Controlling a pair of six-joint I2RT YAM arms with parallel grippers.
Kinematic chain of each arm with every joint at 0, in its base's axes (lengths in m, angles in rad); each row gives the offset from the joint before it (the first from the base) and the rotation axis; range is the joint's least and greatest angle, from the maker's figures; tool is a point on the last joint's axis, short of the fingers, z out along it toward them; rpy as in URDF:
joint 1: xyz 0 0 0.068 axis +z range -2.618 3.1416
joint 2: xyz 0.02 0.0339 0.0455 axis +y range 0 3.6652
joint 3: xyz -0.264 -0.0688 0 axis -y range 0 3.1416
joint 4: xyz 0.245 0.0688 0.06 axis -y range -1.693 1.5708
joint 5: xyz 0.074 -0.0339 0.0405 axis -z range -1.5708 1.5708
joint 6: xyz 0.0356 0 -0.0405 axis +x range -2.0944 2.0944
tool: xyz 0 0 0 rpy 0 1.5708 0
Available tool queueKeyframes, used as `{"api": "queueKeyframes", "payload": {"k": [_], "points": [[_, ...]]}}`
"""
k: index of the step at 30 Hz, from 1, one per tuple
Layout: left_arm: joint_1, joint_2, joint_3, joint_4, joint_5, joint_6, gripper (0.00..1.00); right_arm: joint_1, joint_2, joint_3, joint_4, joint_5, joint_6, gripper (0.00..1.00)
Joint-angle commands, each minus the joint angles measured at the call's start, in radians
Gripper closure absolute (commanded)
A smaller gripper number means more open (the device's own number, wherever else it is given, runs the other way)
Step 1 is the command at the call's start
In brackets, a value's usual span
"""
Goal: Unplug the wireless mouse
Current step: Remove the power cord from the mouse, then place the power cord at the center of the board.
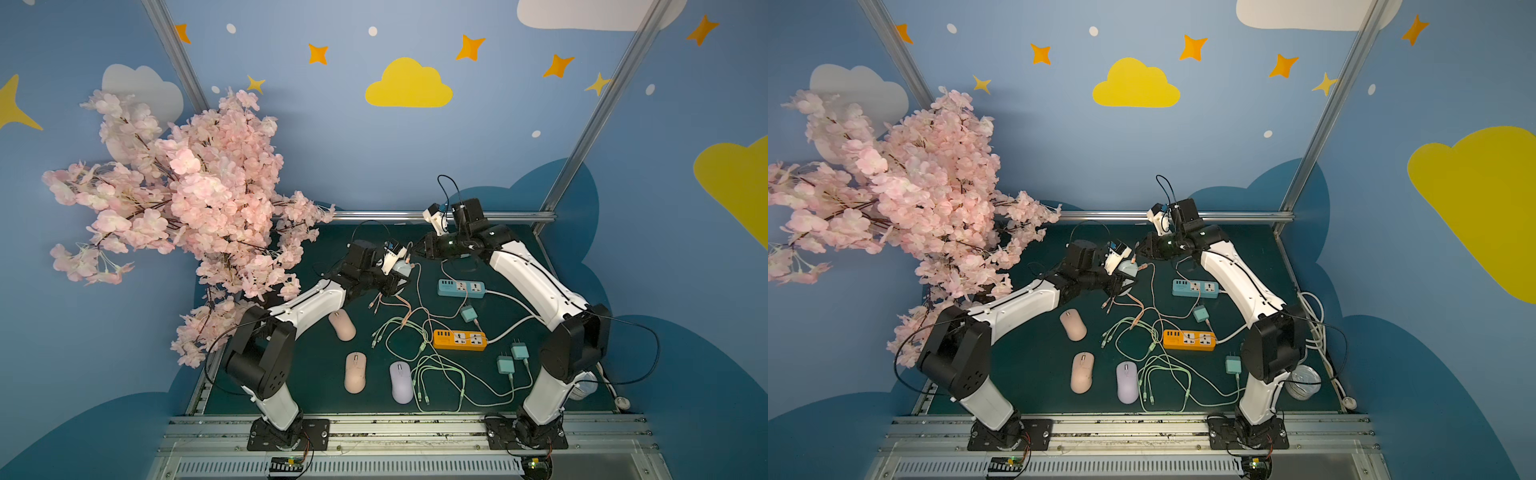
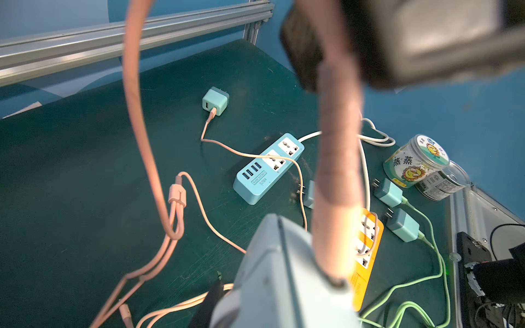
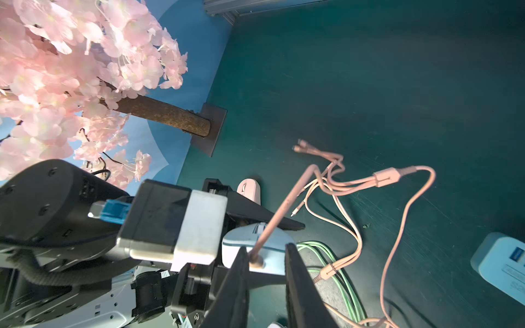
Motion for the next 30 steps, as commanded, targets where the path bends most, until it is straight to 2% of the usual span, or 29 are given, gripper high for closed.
{"api": "queueKeyframes", "payload": {"k": [1,10,13,15,18,20,24,30], "points": [[-0.007,-0.038,0.02,0.0,0.009,0.022,0.71,0.002,-0.012,0.005,-0.01,0.01,-0.003,0.76],[-0.02,-0.018,0.044,-0.037,-0.009,0.049,0.71,0.016,0.023,0.026,0.021,-0.035,0.024,0.79],[-0.018,-0.008,0.045,-0.038,-0.017,0.053,0.71,0.017,0.023,0.023,0.036,-0.023,0.035,1.0],[-0.02,0.002,0.04,-0.043,-0.035,0.071,0.7,0.014,0.032,0.039,0.034,-0.001,0.036,1.0],[-0.015,0.032,0.031,-0.07,-0.099,0.11,0.71,-0.005,0.094,0.163,-0.024,0.0,0.014,1.0],[-0.009,0.058,0.028,-0.099,-0.139,0.114,0.71,-0.025,0.15,0.302,-0.096,0.006,-0.009,1.0],[0.004,0.084,0.004,-0.114,-0.174,0.119,0.71,-0.062,0.219,0.504,-0.186,0.054,-0.036,1.0],[0.03,0.105,-0.018,-0.113,-0.198,0.117,0.72,-0.073,0.243,0.58,-0.202,0.093,-0.049,1.0]]}}
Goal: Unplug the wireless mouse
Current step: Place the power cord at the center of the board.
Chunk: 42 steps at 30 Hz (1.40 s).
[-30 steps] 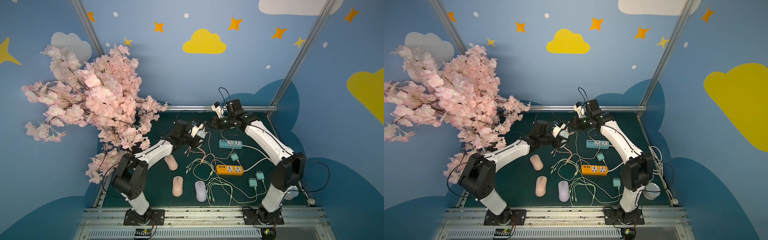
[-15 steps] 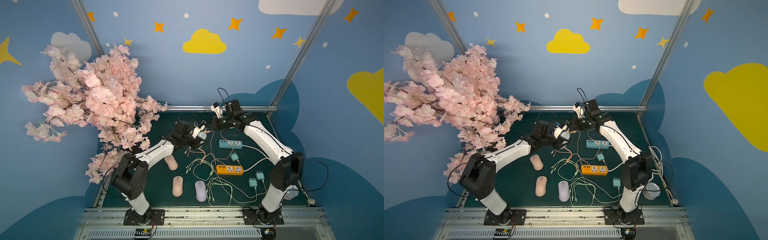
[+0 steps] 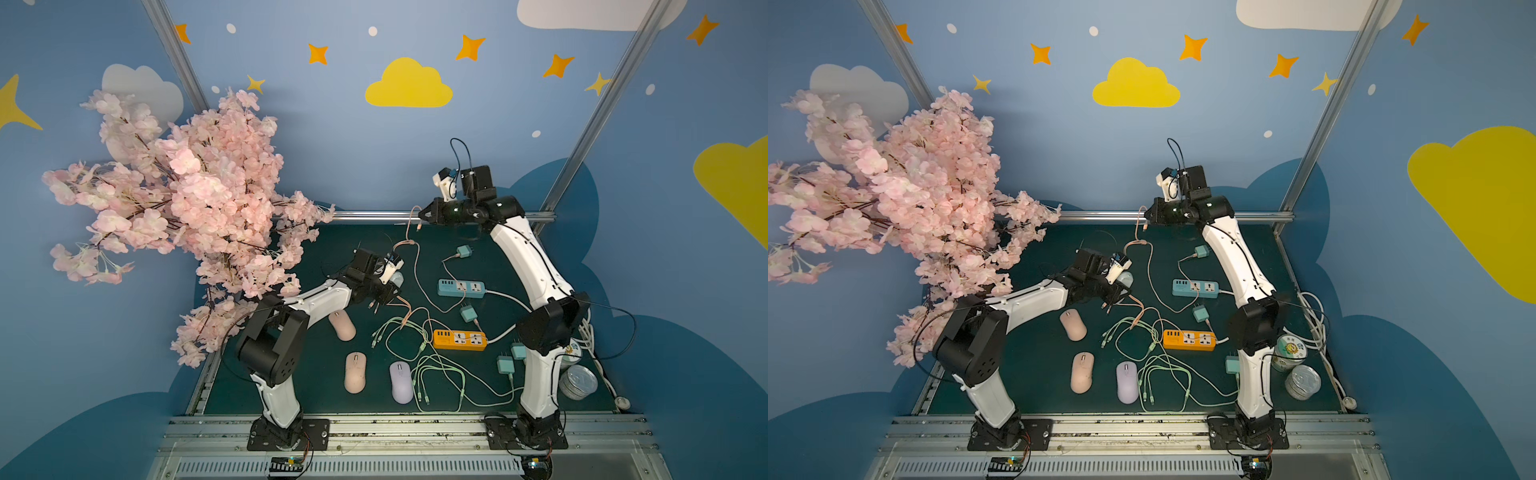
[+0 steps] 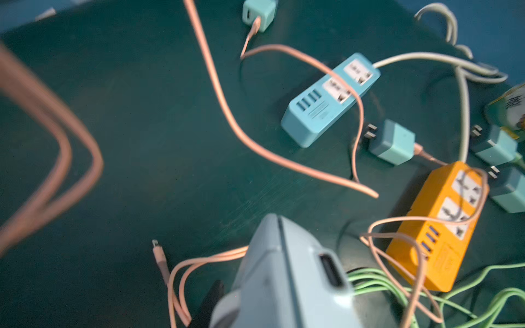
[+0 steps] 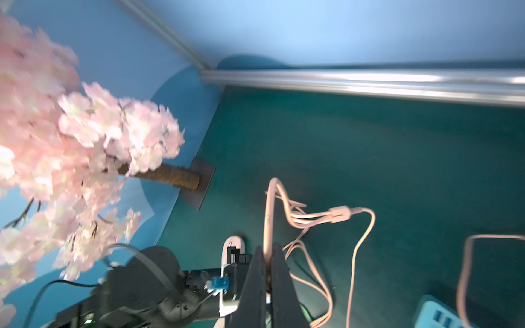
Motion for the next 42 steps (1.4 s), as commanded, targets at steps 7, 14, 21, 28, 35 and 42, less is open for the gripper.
{"api": "queueKeyframes", "payload": {"k": [7,14,21,28,35,42], "points": [[0.048,-0.041,-0.045,0.058,-0.023,-0.008,0.72,0.013,0.039,-0.08,0.043,-0.052,-0.008,1.0],[0.052,-0.131,-0.133,0.183,0.016,-0.066,0.73,0.029,0.19,0.243,0.079,-0.173,0.014,1.0],[0.035,-0.247,-0.389,0.596,0.118,-0.291,0.72,0.053,0.156,0.151,0.646,-0.305,0.161,1.0],[-0.027,-0.366,-0.508,0.656,0.125,-0.322,0.7,0.014,0.307,0.219,1.081,-0.401,0.511,1.0],[-0.038,-0.466,-0.551,0.601,0.114,-0.313,0.7,-0.02,0.492,0.37,1.034,-0.415,0.697,1.0],[-0.06,-0.556,-0.579,0.566,0.051,-0.303,0.7,-0.014,0.148,-0.354,0.934,-0.308,0.396,1.0]]}}
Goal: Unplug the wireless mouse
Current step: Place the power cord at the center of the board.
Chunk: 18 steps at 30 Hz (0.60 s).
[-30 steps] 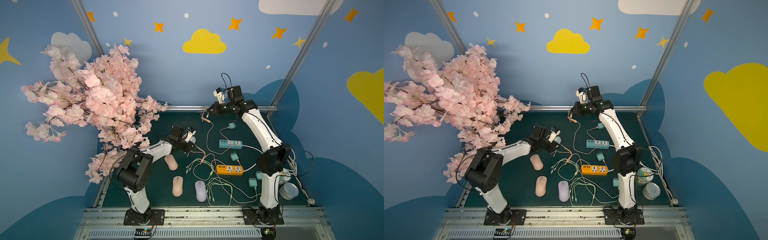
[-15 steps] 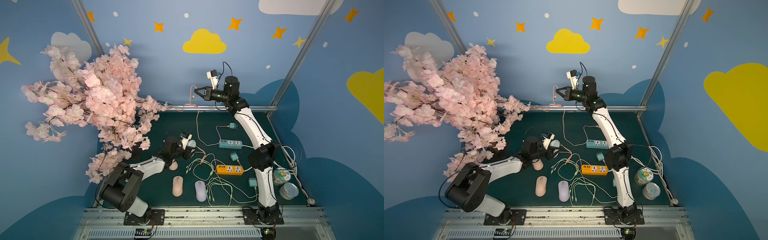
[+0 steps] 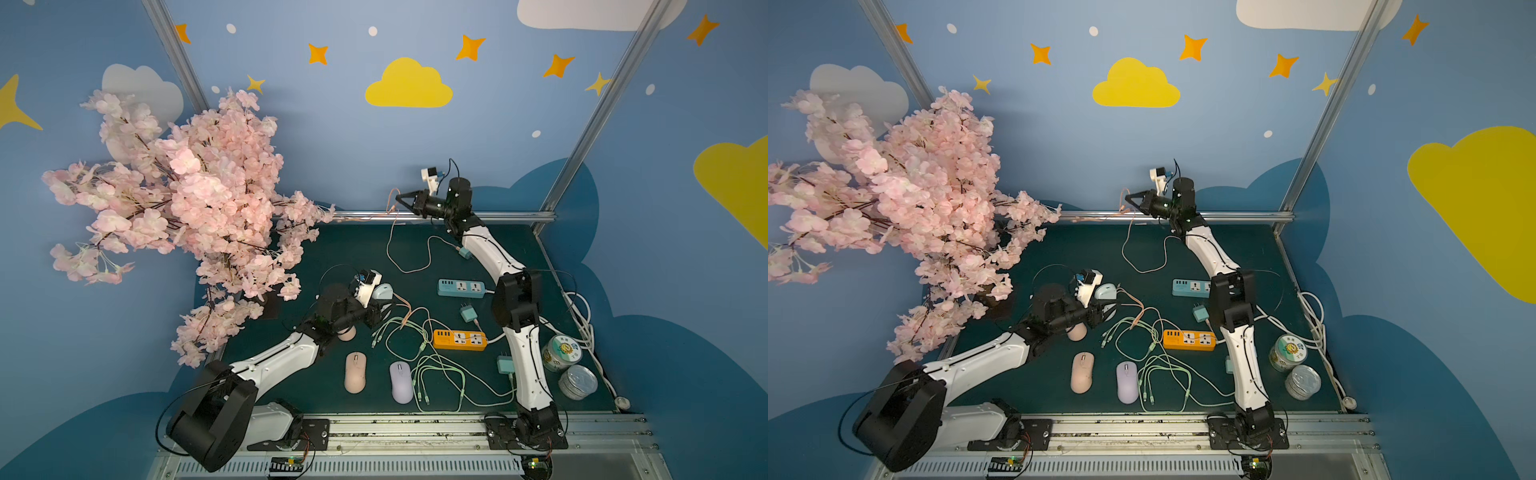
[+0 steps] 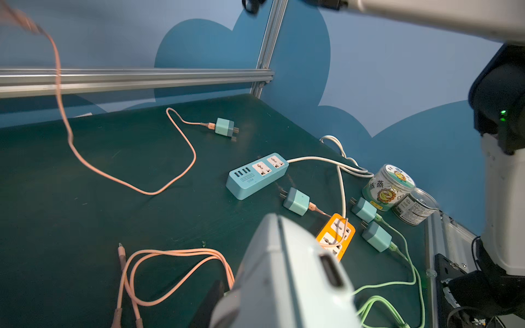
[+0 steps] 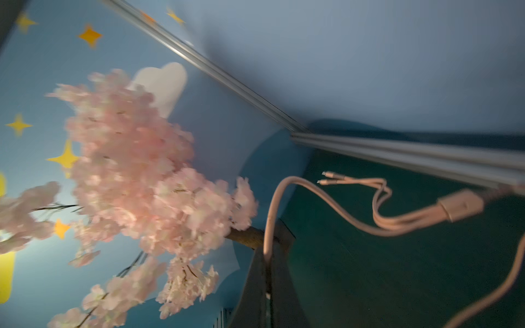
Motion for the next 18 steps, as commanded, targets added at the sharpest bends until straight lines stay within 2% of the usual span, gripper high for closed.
{"api": "queueKeyframes", "payload": {"k": [1,6,11,12,13,14,16,17,18], "points": [[-0.01,-0.026,0.001,-0.022,-0.022,0.007,0.7,0.012,-0.189,-0.2,-0.042,0.06,-0.171,1.0],[-0.024,-0.053,-0.007,-0.058,-0.015,-0.01,0.7,-0.038,-0.254,-0.396,-0.012,0.036,-0.157,1.0],[-0.041,-0.114,-0.01,-0.135,-0.037,-0.015,0.7,-0.069,-0.32,-0.503,-0.111,0.072,-0.212,1.0],[-0.043,-0.124,-0.005,-0.157,-0.035,-0.014,0.69,-0.072,-0.347,-0.533,-0.143,0.096,-0.239,0.96],[-0.043,-0.137,-0.003,-0.172,-0.035,-0.018,0.69,-0.073,-0.372,-0.556,-0.176,0.12,-0.266,0.8],[-0.043,-0.153,-0.003,-0.183,-0.039,-0.022,0.69,-0.074,-0.402,-0.578,-0.22,0.145,-0.3,0.58],[-0.043,-0.188,-0.004,-0.204,-0.053,-0.033,0.66,-0.075,-0.455,-0.605,-0.334,0.169,-0.38,0.3],[-0.043,-0.207,-0.003,-0.223,-0.063,-0.038,0.65,-0.077,-0.492,-0.623,-0.402,0.189,-0.427,0.23],[-0.043,-0.222,-0.001,-0.244,-0.069,-0.042,0.65,-0.078,-0.532,-0.659,-0.44,0.213,-0.459,0.21]]}}
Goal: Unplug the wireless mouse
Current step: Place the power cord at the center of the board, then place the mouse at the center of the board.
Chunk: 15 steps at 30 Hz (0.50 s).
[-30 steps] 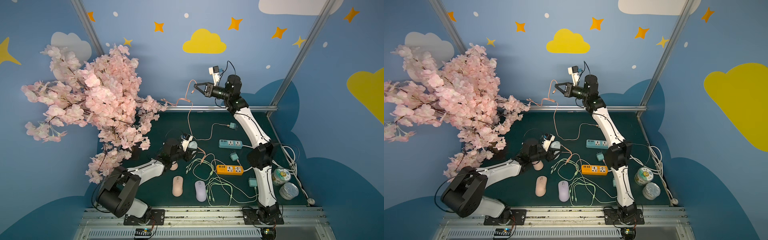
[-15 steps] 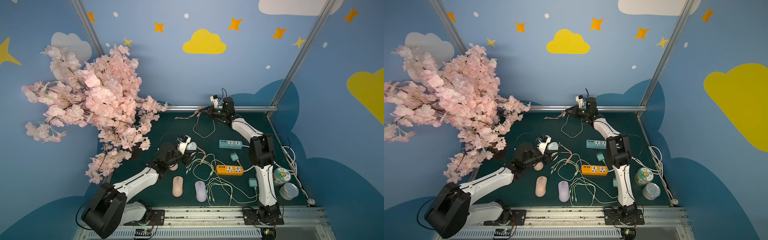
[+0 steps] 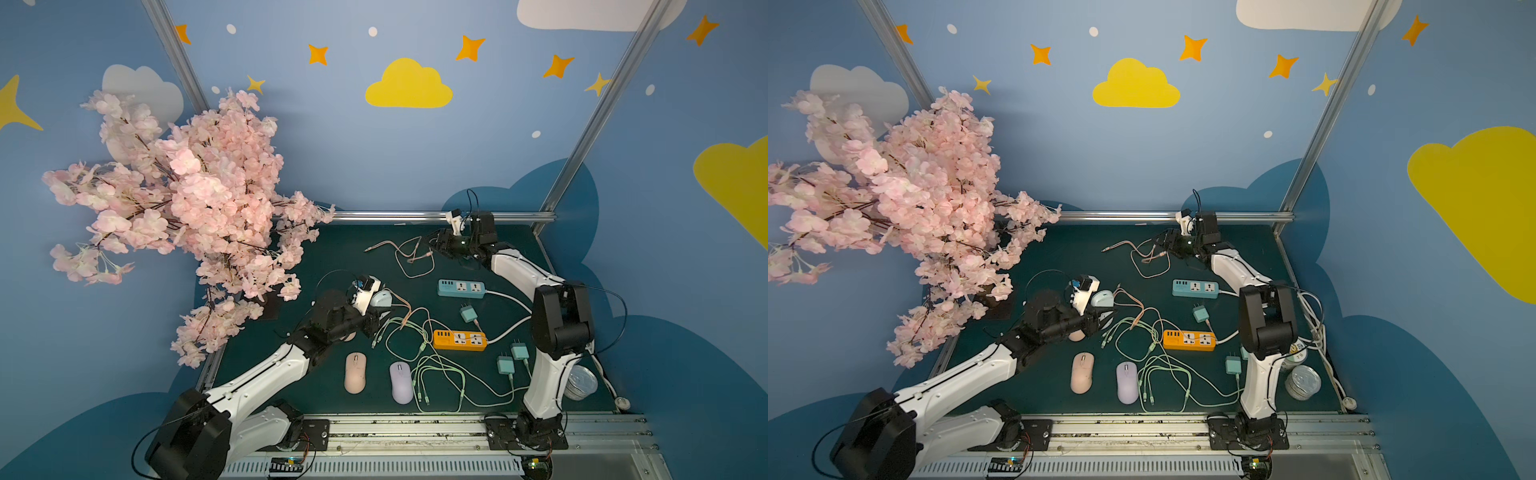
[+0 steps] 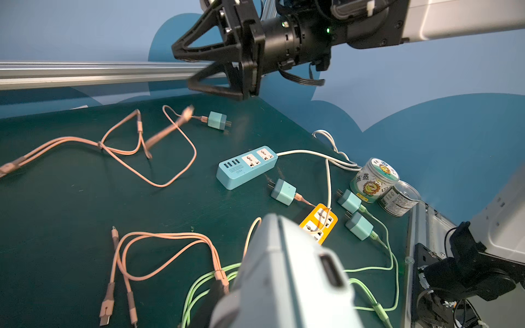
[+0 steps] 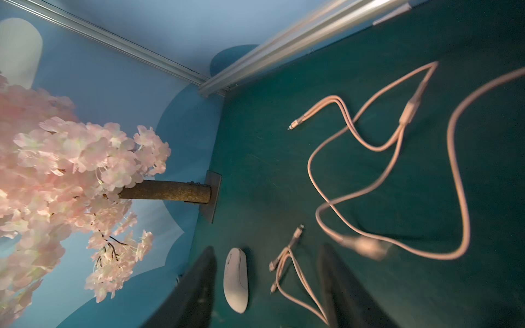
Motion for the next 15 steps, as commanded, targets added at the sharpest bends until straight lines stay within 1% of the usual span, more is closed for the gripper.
{"api": "queueKeyframes", "payload": {"k": [1,3,6,8,10,13,15], "points": [[0.001,-0.059,0.017,-0.083,-0.024,-0.018,0.65,0.007,-0.16,-0.103,-0.197,0.099,-0.171,0.19],[0.0,-0.082,0.038,-0.151,-0.023,-0.014,0.65,-0.003,-0.292,-0.241,-0.197,0.14,-0.187,0.19],[0.003,-0.08,0.103,-0.279,-0.04,0.007,0.65,-0.016,-0.52,-0.489,-0.145,0.165,-0.166,0.2],[0.001,-0.046,0.182,-0.392,-0.065,0.049,0.64,-0.013,-0.674,-0.674,-0.063,0.161,-0.133,0.21],[-0.002,0.017,0.288,-0.519,-0.124,0.104,0.65,-0.01,-0.779,-0.813,-0.008,0.161,-0.124,0.21],[-0.005,0.133,0.45,-0.656,-0.195,0.191,0.62,-0.013,-0.872,-0.983,0.058,0.162,-0.128,0.21],[-0.013,0.217,0.553,-0.735,-0.276,0.26,0.61,-0.014,-0.89,-1.038,0.072,0.149,-0.138,0.21]]}}
